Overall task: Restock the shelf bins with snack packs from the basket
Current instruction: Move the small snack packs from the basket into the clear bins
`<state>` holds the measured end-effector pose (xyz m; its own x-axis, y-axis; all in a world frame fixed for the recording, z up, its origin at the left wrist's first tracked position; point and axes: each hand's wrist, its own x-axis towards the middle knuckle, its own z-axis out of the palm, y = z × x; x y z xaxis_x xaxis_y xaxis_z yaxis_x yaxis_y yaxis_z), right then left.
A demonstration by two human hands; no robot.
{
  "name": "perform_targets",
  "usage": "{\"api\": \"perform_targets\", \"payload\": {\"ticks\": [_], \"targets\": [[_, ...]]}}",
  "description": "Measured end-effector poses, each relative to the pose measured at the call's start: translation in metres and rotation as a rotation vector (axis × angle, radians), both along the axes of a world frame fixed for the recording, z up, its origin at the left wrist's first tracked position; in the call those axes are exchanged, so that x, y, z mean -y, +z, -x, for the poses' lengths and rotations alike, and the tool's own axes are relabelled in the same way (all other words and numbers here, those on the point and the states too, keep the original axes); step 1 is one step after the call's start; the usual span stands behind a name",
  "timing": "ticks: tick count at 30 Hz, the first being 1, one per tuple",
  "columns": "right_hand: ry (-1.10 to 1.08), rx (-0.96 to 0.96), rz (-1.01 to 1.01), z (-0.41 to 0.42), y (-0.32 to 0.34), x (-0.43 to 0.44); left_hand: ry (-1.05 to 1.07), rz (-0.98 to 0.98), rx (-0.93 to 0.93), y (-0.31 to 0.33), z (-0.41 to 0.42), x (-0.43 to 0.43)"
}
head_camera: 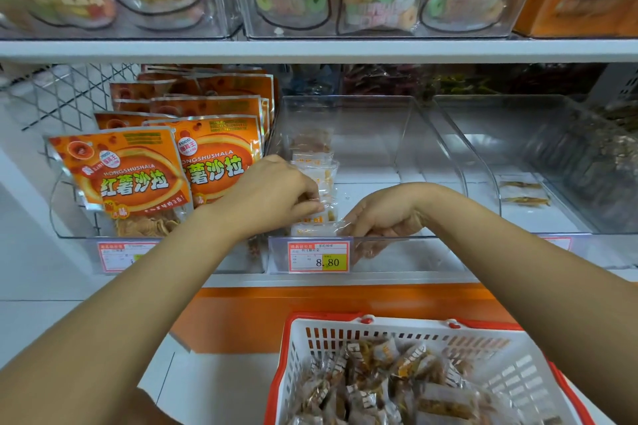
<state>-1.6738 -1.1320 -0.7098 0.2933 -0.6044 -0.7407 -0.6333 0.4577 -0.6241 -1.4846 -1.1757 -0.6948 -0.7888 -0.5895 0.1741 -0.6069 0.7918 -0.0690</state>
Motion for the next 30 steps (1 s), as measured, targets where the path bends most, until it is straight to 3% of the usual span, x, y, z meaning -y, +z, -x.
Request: {"api": "perform_targets", "payload": {"ticks": [4, 10, 12, 14, 17, 20, 24, 30], "targets": [[-0.053, 0.014, -0.008, -0.008, -0.006, 0.003, 0.005, 0.021, -0.034, -0.003, 0.0, -0.004], [-0.098, 0.001, -0.005, -0.014, -0.004, -0.005, 0.077, -0.001, 0.1, 0.004, 0.007, -0.008], [-0.087, -0.145, 0.16, -0.015, 0.005, -0.015, 0.067, -0.002, 0.11, 0.003, 0.004, -0.01], [-0.163, -0.3, 0.456, -0.015, 0.011, -0.028, 0.022, 0.006, 0.097, -0.002, -0.001, -0.014], [-0.548, -0.221, 0.905, -0.009, 0.011, -0.06, -0.05, -0.003, -0.03, -0.009, -0.008, -0.029], [-0.668, -0.146, 1.16, -0.004, 0.0, -0.097, -0.116, 0.04, -0.258, -0.012, -0.012, -0.045], [-0.51, -0.209, 1.178, 0.002, -0.033, -0.138, -0.145, 0.071, -0.302, -0.018, -0.011, -0.067], [-0.36, -0.45, 0.938, 0.023, -0.12, -0.148, -0.141, 0.048, -0.197, -0.035, -0.007, -0.078]]}}
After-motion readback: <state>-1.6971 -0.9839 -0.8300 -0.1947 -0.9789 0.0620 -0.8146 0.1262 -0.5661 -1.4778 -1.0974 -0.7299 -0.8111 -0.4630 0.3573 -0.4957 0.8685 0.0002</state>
